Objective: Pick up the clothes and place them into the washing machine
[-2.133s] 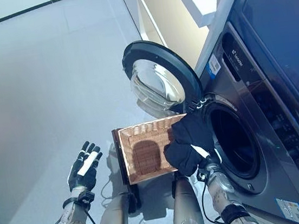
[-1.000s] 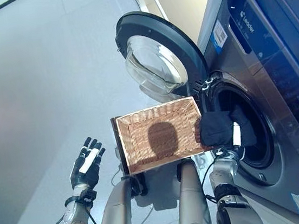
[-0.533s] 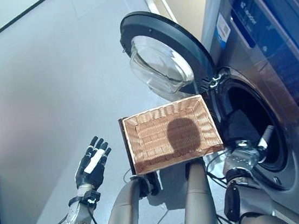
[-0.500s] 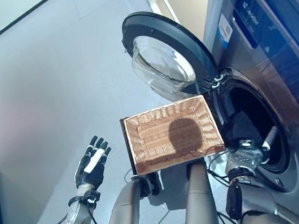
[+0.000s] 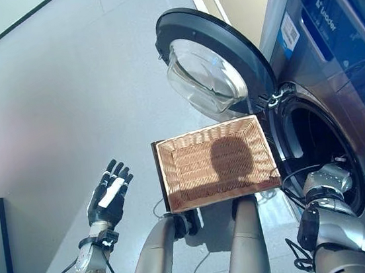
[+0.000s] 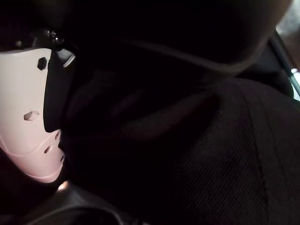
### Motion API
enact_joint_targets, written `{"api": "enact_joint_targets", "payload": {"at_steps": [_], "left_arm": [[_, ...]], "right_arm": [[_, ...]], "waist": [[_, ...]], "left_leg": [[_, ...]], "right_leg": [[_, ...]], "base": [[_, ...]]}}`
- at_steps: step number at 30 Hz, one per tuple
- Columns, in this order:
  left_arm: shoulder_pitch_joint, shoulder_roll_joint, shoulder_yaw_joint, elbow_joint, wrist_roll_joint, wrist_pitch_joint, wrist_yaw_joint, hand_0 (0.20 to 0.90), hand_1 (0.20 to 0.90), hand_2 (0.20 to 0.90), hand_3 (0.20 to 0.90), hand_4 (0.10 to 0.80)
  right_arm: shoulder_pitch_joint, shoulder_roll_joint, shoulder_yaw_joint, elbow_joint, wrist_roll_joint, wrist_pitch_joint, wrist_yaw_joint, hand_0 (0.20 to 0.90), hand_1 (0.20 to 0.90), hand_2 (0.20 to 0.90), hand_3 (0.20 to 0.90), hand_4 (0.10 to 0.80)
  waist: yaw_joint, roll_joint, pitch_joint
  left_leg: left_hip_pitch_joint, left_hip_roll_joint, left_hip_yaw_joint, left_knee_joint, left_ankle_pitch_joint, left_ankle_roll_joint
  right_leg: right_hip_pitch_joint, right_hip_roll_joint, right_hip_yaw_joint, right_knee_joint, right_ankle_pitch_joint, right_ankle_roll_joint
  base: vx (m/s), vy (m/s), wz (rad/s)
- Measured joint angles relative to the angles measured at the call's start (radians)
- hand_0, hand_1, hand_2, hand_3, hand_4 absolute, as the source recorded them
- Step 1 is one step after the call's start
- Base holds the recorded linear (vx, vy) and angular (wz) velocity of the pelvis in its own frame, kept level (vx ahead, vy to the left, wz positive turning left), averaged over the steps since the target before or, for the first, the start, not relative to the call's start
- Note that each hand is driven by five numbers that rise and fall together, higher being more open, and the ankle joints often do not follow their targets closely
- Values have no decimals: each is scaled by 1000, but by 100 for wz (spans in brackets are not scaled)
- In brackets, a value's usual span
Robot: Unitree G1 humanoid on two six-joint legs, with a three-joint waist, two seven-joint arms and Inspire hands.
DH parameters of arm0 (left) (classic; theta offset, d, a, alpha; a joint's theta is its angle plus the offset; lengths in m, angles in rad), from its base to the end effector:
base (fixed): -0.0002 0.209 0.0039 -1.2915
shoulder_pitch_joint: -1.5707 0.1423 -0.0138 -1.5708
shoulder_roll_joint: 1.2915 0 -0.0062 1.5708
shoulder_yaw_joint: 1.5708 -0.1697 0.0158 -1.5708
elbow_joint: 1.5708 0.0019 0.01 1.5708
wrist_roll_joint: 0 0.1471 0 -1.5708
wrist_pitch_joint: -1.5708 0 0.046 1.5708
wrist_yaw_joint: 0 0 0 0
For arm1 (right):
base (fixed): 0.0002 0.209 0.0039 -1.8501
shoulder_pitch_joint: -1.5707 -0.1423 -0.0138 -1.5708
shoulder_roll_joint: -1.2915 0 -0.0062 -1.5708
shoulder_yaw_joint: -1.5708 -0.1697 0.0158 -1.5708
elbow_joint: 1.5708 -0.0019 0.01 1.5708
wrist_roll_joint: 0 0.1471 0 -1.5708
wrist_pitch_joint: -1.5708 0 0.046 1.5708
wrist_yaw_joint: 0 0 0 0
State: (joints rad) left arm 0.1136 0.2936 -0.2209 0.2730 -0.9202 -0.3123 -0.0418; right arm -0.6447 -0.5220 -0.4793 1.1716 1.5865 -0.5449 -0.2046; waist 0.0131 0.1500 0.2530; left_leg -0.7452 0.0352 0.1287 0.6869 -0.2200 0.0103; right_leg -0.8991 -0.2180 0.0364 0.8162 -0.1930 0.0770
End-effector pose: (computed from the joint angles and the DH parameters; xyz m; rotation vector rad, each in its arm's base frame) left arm 0.1731 0.1871 -0.0052 -0.5833 0.1353 0.0877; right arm 0.2507 -0.3414 0.0659 1.3340 -0.4208 -1.2825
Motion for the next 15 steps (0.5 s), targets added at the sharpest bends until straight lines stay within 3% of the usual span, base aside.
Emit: {"api": "enact_joint_targets", "payload": {"at_steps": [5,6,7,15], "left_arm": [[-3,0,0,0,-1,0,0,900,900,900,900,800],[-2,0,0,0,-1,0,1,900,900,900,900,800],[-3,2,0,0,-1,0,1,900,900,900,900,800],[-3,18,0,0,-3,0,1,900,900,900,900,800]], "right_arm": [[-4,0,2,1,0,2,-14,200,200,200,200,300],[-5,-1,2,1,0,2,-14,365,365,365,365,418],[-5,0,3,1,0,2,-14,900,900,900,900,800],[-5,-1,2,2,1,3,-14,900,900,900,900,800]], "waist": [[-2,-1,1],[-2,-1,1],[-2,-1,1],[-5,-3,2]], "left_leg": [[-12,1,-4,11,-3,3],[-12,1,-3,12,-3,4],[-12,1,-3,12,-4,5],[-12,1,-3,13,-5,6]], "right_leg": [[-3,2,0,-3,-2,0],[-3,2,0,-4,-1,0],[-3,2,1,-5,1,4],[0,3,1,-7,5,10]], "base": [[0,0,0],[0,0,0],[0,0,0],[0,0,0]]}}
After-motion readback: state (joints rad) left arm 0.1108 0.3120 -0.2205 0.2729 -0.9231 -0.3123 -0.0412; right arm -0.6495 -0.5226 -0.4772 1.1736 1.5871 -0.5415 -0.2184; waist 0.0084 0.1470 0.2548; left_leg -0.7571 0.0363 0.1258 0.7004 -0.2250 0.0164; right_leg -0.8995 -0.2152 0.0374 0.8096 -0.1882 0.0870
